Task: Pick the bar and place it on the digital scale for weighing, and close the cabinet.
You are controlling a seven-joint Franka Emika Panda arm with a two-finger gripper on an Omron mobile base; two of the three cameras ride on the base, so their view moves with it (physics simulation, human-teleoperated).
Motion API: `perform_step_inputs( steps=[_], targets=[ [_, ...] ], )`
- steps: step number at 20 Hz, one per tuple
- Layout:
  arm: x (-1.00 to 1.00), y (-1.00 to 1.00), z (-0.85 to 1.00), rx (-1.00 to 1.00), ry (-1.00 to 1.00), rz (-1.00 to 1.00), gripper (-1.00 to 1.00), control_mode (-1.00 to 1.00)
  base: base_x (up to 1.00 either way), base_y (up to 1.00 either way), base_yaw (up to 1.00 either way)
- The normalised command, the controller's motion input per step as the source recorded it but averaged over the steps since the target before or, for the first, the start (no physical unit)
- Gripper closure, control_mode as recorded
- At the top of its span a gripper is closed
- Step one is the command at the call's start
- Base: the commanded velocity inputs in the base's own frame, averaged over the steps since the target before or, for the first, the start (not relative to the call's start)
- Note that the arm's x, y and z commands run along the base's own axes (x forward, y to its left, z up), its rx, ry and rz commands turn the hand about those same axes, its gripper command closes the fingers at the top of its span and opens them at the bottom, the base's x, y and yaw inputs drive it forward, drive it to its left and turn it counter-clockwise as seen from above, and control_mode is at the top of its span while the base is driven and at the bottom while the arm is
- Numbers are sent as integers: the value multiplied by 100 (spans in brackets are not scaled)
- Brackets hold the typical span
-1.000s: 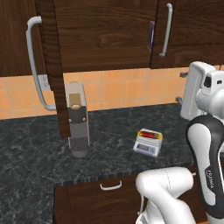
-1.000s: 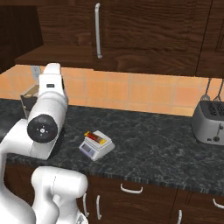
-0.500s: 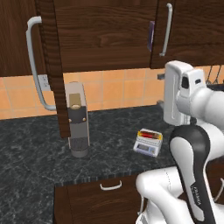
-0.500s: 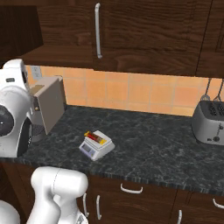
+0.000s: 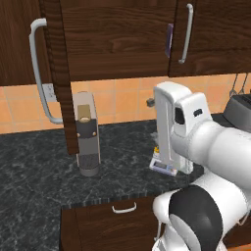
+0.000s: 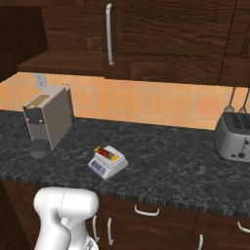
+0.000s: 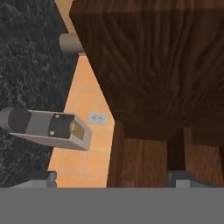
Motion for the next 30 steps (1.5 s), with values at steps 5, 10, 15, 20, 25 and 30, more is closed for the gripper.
perform_step_inputs(
  steps=[5,10,15,20,25,30],
  targets=[
    [-64,100,-43,9,-17,-1,-100,-100,0,0,0],
    [-9,100,-35,0,-29,-7,-100,-100,0,0,0],
    [0,100,-36,11,-30,-20,-100,-100,0,0,0],
    [12,91,-14,24,-16,-24,-100,-100,0,0,0],
    [63,49,-9,39,-8,-12,-100,-100,0,0,0],
    [80,27,0,42,-1,-15,-100,-100,0,0,0]
  ],
)
